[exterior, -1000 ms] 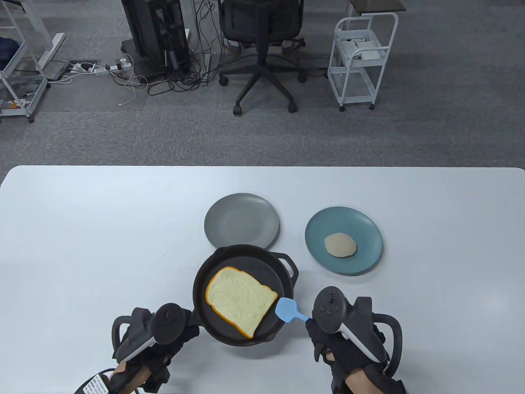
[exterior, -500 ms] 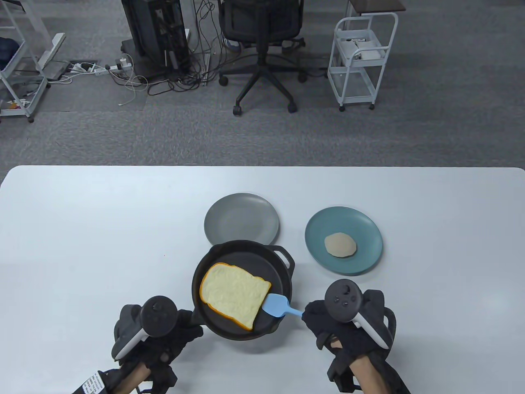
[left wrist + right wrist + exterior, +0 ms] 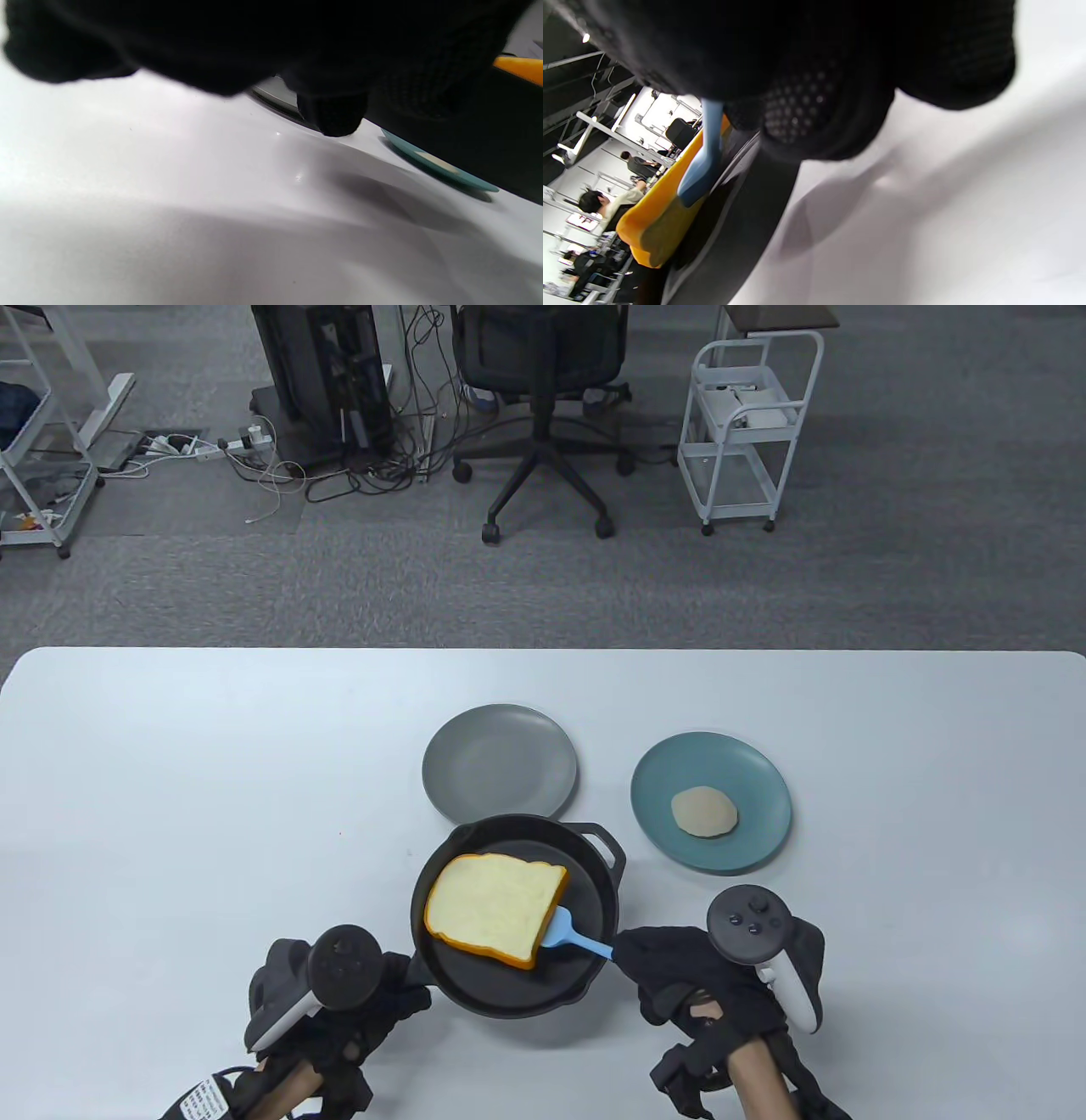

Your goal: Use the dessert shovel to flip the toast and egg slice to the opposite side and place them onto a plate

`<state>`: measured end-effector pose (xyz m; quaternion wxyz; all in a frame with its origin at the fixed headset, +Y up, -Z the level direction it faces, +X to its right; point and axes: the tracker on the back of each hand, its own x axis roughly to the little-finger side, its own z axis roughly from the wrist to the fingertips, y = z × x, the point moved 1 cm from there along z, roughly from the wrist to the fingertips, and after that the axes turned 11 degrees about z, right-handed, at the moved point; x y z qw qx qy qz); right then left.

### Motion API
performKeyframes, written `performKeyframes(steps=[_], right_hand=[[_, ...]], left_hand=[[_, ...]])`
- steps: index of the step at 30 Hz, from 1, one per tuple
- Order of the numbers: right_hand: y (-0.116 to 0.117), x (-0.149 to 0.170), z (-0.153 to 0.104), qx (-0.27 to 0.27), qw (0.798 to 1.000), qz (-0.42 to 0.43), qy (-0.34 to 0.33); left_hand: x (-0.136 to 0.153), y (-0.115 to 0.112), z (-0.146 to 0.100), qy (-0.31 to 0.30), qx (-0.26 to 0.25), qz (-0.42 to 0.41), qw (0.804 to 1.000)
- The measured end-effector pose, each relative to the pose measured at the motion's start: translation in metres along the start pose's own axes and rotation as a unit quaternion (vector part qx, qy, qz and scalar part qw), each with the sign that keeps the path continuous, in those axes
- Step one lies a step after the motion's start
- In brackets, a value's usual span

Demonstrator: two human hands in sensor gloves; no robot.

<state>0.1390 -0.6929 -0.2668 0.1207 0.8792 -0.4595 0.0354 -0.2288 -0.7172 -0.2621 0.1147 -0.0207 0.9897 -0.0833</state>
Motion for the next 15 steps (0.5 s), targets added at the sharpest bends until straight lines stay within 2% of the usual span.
performKeyframes(steps=[8, 15], right_hand=[[0.021, -0.012, -0.003, 0.008, 0.999, -0.032, -0.029], [0.028, -0.009, -0.002, 0.020, 0.999, -0.038, -0.032]], left_hand=[[-0.010, 0.000, -0.004, -0.020, 0.002, 0.015, 1.000], [-0.009, -0.001, -0.004, -0.022, 0.001, 0.025, 0.999]])
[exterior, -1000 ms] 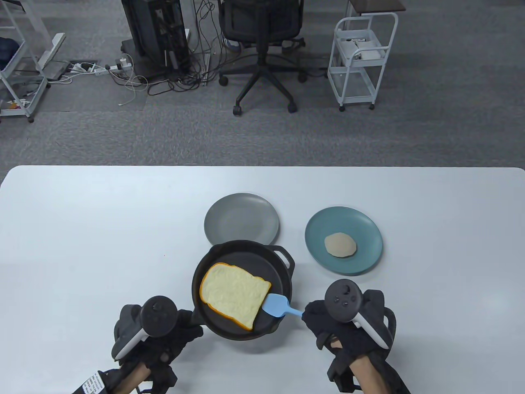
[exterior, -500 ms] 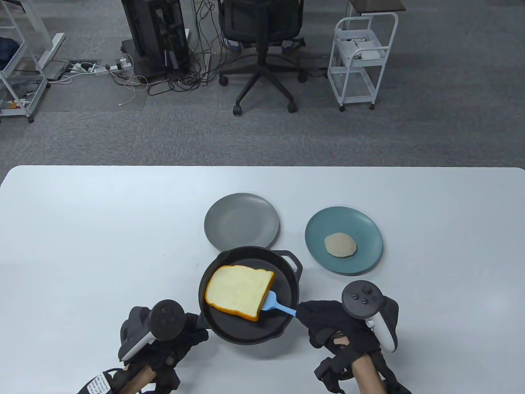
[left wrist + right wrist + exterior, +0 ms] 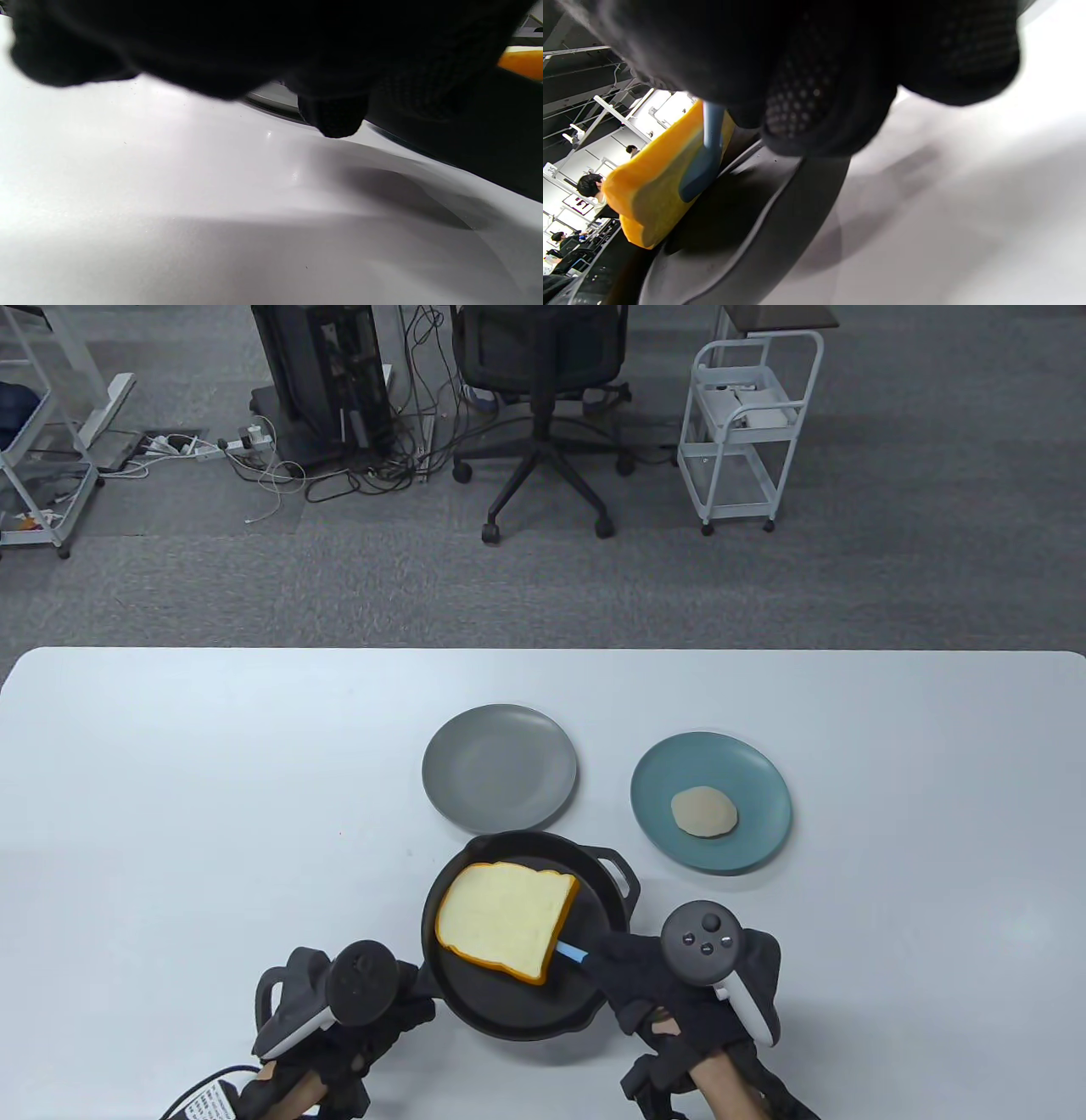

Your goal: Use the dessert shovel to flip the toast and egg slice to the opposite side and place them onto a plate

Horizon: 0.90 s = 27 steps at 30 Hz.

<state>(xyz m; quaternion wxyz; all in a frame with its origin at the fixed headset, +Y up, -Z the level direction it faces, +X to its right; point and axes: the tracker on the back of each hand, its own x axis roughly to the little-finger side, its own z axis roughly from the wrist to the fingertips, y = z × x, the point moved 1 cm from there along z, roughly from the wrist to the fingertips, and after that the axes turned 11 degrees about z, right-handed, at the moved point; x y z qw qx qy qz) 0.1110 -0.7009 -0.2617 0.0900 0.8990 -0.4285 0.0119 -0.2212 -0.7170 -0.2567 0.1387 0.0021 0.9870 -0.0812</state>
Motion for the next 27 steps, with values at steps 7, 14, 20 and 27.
performKeyframes(steps=[7, 14, 20, 27], right_hand=[[-0.007, 0.008, 0.002, 0.001, 0.999, 0.046, -0.003], [-0.038, 0.028, 0.001, 0.072, 0.990, 0.119, 0.005], [-0.071, 0.050, 0.000, 0.179, 0.970, 0.161, 0.040], [-0.089, 0.065, 0.015, 0.270, 0.950, 0.137, 0.084]], left_hand=[[0.004, 0.002, 0.001, 0.005, 0.005, 0.007, 1.000], [0.012, 0.005, 0.002, 0.019, -0.007, -0.007, 1.000], [0.014, 0.006, 0.003, 0.022, -0.003, -0.005, 1.000], [0.014, 0.006, 0.005, 0.016, 0.007, -0.001, 1.000]])
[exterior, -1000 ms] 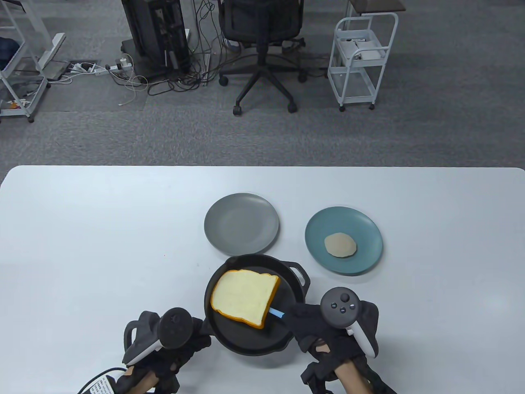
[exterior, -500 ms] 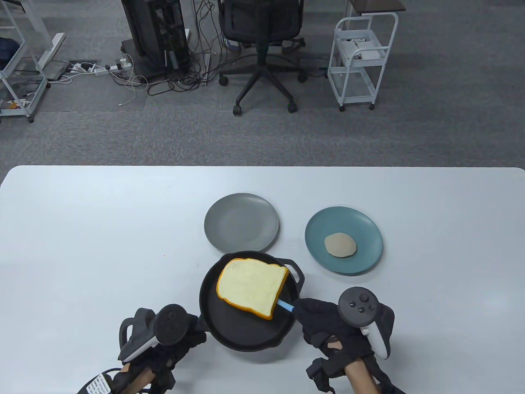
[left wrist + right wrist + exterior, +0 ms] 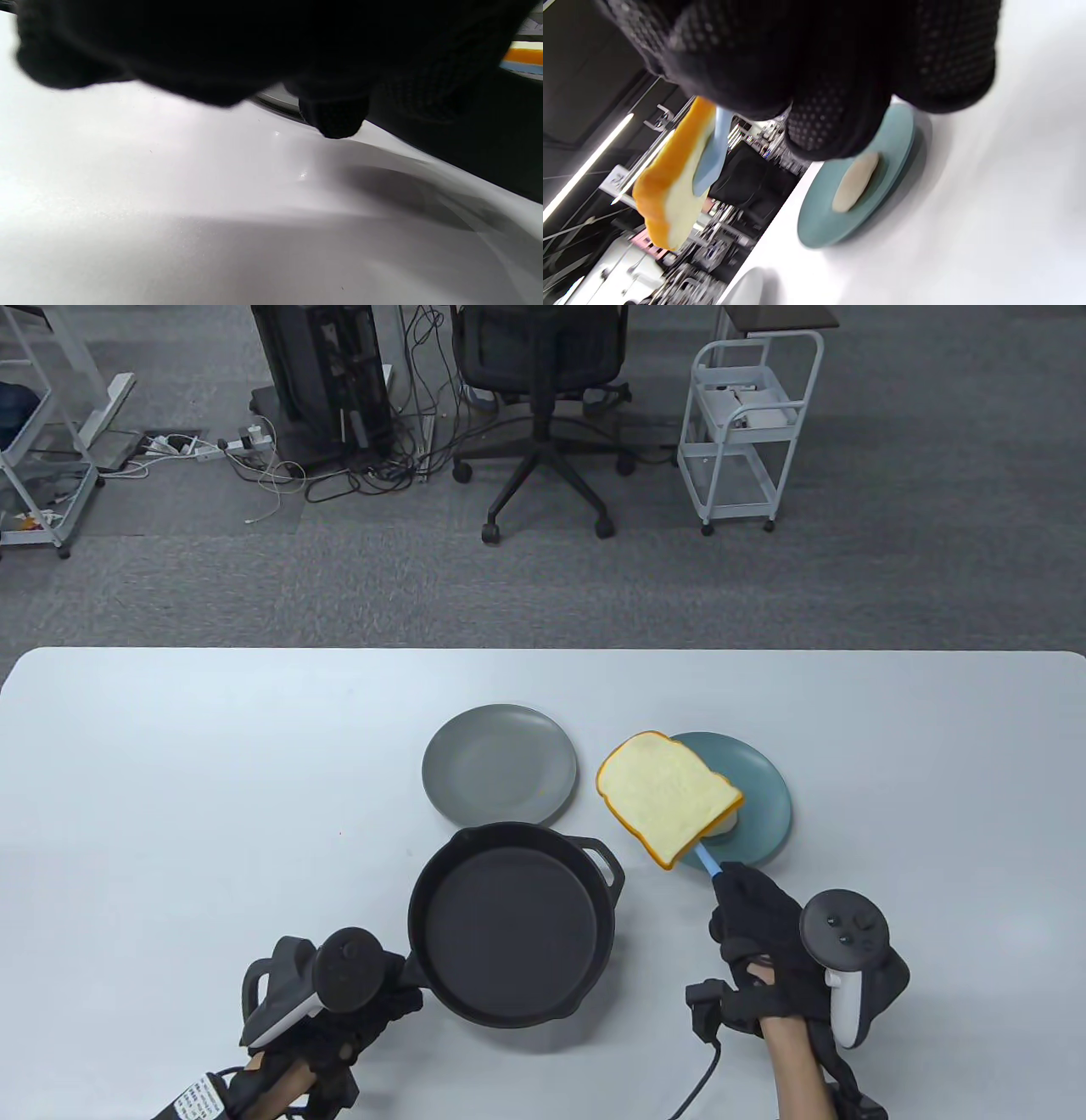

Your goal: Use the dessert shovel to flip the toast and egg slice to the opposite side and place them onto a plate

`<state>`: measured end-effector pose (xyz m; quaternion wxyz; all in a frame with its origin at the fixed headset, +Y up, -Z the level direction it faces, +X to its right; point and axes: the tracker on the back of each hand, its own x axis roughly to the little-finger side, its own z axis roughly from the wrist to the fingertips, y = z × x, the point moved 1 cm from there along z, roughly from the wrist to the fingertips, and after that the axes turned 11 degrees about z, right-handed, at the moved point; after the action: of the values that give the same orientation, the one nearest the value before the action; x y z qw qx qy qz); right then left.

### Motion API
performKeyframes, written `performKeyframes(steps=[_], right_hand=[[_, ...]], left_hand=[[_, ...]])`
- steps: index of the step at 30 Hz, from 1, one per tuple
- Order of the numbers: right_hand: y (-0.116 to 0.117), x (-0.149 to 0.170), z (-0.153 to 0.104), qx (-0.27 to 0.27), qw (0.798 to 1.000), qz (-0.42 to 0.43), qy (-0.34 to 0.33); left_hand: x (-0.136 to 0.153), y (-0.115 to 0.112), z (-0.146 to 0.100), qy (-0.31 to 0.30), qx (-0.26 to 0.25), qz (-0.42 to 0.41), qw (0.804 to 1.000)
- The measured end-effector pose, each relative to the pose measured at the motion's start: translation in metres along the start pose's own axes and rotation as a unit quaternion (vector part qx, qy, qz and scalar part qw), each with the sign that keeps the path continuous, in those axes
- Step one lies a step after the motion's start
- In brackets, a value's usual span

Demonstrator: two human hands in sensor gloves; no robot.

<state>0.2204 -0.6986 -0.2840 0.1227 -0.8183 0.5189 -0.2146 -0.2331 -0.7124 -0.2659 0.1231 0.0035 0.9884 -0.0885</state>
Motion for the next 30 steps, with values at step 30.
performKeyframes(steps=[30], right_hand=[[0.034, 0.012, 0.029, 0.114, 0.919, -0.362, -0.111]], left_hand=[[-0.002, 0.001, -0.002, -0.015, 0.001, -0.005, 1.000]])
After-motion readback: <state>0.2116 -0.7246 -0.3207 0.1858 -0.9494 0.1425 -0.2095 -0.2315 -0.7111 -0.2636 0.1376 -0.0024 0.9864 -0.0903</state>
